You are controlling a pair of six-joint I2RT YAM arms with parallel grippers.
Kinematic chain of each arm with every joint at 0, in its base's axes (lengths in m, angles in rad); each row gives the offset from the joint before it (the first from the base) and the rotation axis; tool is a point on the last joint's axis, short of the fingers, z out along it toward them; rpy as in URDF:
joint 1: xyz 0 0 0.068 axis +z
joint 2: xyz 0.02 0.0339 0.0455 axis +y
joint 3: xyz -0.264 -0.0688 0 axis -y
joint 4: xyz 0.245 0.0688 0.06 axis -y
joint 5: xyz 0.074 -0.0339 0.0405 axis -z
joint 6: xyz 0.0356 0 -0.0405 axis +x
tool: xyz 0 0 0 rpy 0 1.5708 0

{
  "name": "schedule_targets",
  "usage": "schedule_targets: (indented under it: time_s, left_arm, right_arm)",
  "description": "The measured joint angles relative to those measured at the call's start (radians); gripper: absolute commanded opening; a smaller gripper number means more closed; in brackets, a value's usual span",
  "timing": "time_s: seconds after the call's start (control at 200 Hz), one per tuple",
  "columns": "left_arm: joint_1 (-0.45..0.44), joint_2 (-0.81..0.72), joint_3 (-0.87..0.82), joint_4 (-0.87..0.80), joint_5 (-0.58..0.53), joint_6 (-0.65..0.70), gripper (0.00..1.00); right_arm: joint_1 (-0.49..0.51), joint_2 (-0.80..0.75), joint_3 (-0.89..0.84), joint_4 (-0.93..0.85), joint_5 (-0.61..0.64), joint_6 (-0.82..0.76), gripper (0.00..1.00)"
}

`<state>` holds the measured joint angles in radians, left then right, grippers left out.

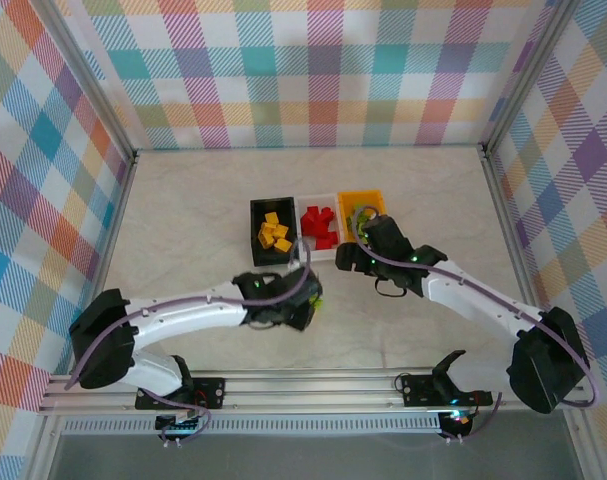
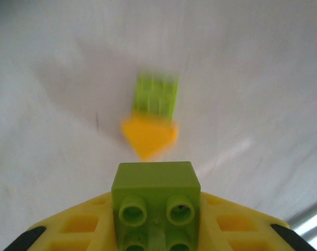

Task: Sort the legos into containers by color

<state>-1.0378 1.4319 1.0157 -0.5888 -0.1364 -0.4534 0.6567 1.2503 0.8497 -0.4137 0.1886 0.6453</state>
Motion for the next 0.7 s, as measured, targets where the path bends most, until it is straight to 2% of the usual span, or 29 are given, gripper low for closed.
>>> schedule_targets:
  time_s: [0.11,0.25,0.365,0.505,0.56,0.645,0.7]
  left_arm:
    - [0.110,0.090,0.222,0.023,0.019,0.069,0.32]
    - [0.219,0.322,0.538,0.050,0.089,0.130,0.31]
    - [0.255,0.550,0.802,0.030,0.125,0.167,0.31]
    - [0.255,0.793,1.087,-0.040,0.151,0.196,0.32]
    - [0.255,0.869,1.177,-0.074,0.159,0.202,0.37]
    - [0.256,0.947,1.278,-0.120,0.172,0.207,0.56]
    - [0.256,0.982,1.330,-0.149,0.176,0.200,0.65]
  right_arm:
    - [0.000,-0.005,-0.036,-0.008,0.019,0.020,0.89]
    - [0.000,-0.040,-0.089,-0.017,0.026,0.036,0.89]
    - [0.000,-0.061,-0.105,-0.030,0.029,0.047,0.89]
    - [0.000,-0.072,-0.105,-0.035,0.029,0.050,0.89]
    - [0.000,-0.076,-0.105,-0.038,0.028,0.051,0.89]
    - [0.000,-0.081,-0.105,-0.038,0.028,0.051,0.90]
    - [0.000,-0.082,-0.105,-0.037,0.027,0.051,0.90]
